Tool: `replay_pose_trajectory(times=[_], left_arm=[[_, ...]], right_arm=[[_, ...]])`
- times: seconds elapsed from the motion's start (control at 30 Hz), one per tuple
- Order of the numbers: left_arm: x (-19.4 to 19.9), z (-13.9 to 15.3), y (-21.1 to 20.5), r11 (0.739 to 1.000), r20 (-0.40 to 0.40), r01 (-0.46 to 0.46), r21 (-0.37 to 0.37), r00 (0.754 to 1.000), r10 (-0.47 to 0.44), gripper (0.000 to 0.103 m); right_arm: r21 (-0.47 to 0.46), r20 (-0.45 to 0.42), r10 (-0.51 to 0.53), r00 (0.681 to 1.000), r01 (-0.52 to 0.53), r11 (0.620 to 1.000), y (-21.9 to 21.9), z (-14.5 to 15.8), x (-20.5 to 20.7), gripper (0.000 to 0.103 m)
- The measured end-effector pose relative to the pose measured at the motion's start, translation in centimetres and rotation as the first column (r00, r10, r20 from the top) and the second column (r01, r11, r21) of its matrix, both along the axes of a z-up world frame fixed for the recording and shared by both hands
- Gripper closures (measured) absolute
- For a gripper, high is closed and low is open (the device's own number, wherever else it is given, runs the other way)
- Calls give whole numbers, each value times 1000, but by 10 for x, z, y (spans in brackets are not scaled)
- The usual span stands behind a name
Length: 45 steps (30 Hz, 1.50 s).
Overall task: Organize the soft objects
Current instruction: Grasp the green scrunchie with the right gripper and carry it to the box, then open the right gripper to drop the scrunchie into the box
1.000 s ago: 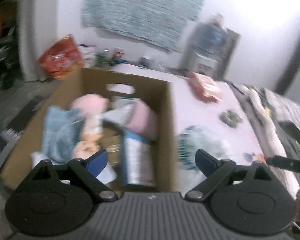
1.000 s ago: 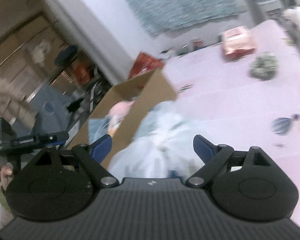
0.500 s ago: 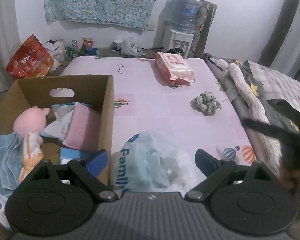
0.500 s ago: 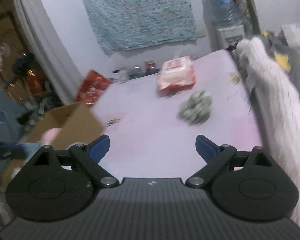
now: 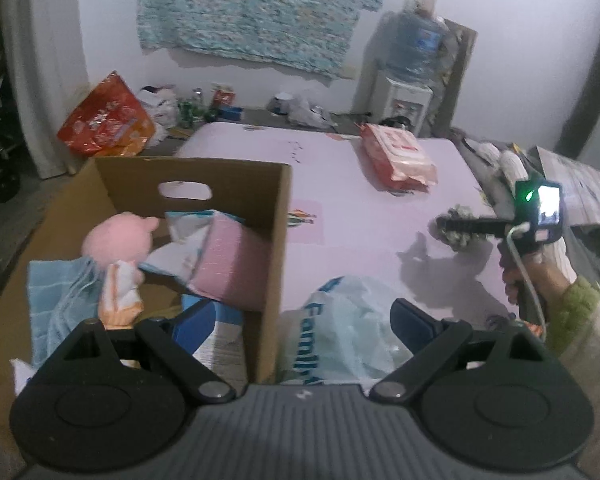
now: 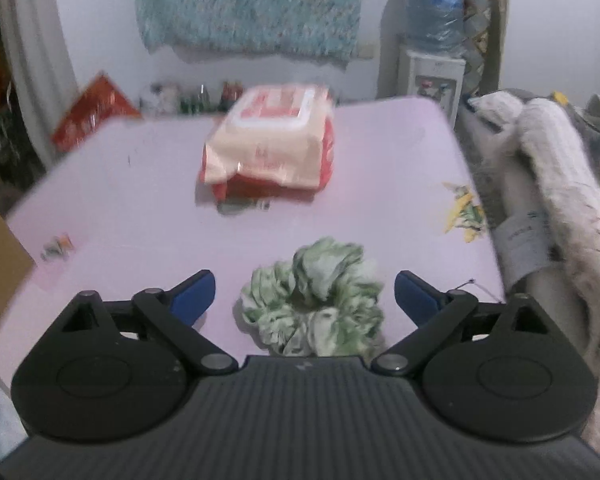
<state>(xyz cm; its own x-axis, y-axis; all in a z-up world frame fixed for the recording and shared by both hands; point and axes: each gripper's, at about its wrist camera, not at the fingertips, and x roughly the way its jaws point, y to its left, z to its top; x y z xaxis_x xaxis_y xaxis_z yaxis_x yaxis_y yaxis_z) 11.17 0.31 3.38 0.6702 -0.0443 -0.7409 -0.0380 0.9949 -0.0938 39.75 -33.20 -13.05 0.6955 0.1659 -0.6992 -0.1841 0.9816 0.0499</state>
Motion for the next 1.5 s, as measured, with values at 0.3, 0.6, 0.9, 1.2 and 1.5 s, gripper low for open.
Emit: replay_pose_trajectory(times=[0.3, 0.6, 0.9, 1.2, 1.5], left_arm=[[-29, 3, 39, 997, 27, -61, -55, 998, 63, 8], [-74, -1, 105, 977, 69, -187, -101, 978, 195, 8], [-126, -19, 170, 918, 86, -367, -153, 920, 382, 8], [-170, -41, 210, 872, 59, -446, -200, 883, 465, 8], [-184, -54, 228, 846, 28, -484, -223, 864, 502, 8]], right_arm=[[-8, -80, -28, 996, 27, 1000, -7, 4, -24, 81], [275, 12, 83, 996, -83, 958, -34, 123, -151, 81], [470, 22, 516, 856, -464, 751, 81, 202, -242, 81], [345, -204, 756, 622, -677, 650, 283, 156, -233, 77], [108, -353, 760, 545, -784, 612, 353, 110, -263, 49]])
